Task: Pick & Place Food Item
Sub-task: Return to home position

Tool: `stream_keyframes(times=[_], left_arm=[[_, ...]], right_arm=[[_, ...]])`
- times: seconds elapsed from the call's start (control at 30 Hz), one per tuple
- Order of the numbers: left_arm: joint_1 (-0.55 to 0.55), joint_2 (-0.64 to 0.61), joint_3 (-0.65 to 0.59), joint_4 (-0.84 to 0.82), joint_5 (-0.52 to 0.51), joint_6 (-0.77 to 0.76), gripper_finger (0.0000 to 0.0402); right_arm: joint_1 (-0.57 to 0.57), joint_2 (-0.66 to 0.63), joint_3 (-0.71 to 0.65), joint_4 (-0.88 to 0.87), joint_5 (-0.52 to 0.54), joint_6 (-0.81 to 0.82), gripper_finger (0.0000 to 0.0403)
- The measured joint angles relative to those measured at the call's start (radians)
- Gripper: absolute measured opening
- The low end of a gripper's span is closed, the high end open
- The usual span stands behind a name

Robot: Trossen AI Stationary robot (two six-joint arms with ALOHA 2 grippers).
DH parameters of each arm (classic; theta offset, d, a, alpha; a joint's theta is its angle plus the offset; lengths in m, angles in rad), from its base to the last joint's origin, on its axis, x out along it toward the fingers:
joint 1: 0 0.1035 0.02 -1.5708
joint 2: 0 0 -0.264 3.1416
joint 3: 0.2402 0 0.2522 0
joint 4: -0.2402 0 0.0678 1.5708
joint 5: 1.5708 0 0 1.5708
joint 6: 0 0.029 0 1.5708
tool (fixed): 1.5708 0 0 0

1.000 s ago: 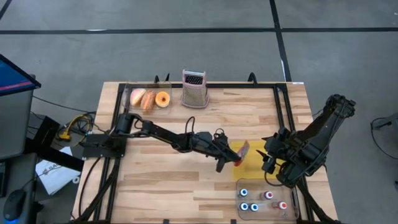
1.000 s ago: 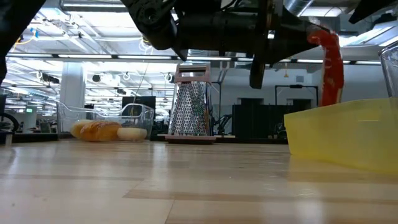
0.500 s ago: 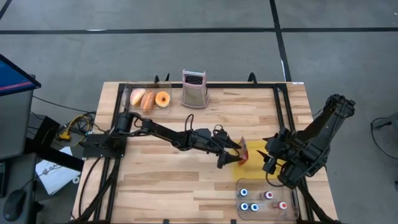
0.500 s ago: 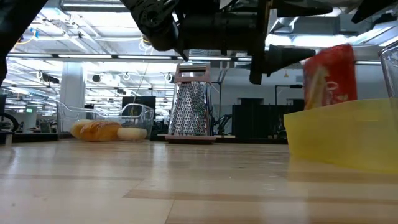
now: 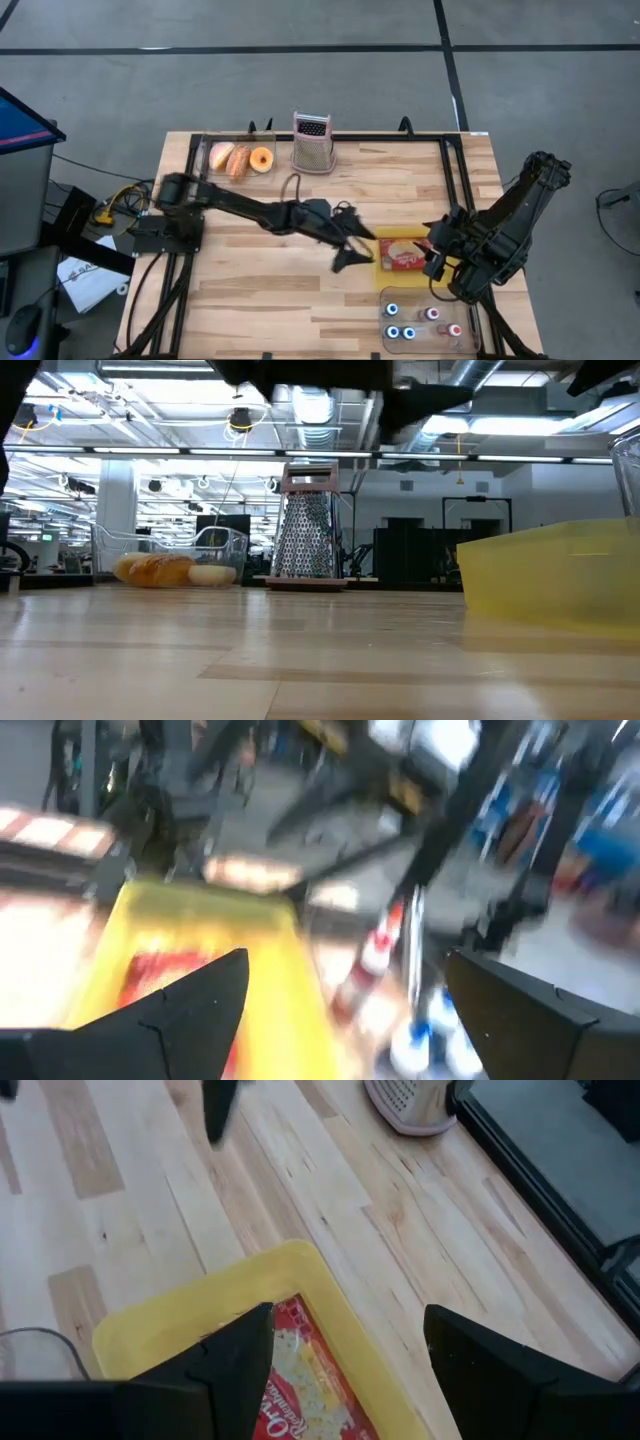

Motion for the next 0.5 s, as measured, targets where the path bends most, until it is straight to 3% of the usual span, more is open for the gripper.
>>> stream_keyframes(times=[0.13,0.23,0.33,0.5], left_arm=[[-0.021,-0.171,-0.050,-0.286,-0.022,0.159,0.0319],[-0.032,-0.328,-0.135,-0.398,-0.124,0.178,0.0303],[-0.033,-0.503,-0.300,-0.380,-0.178,0.178,0.0284],[-0.027,-0.819,-0.647,-0.178,-0.263,0.178,0.0249]], right_arm=[[0.024,0.002,0.000,0.007,0.029,0.007,0.0249],[0.049,0.002,0.000,0.002,0.047,0.040,0.0249],[0.072,0.002,0.000,0.003,0.056,0.079,0.0249],[0.102,0.002,0.000,0.009,0.090,0.125,0.0249]])
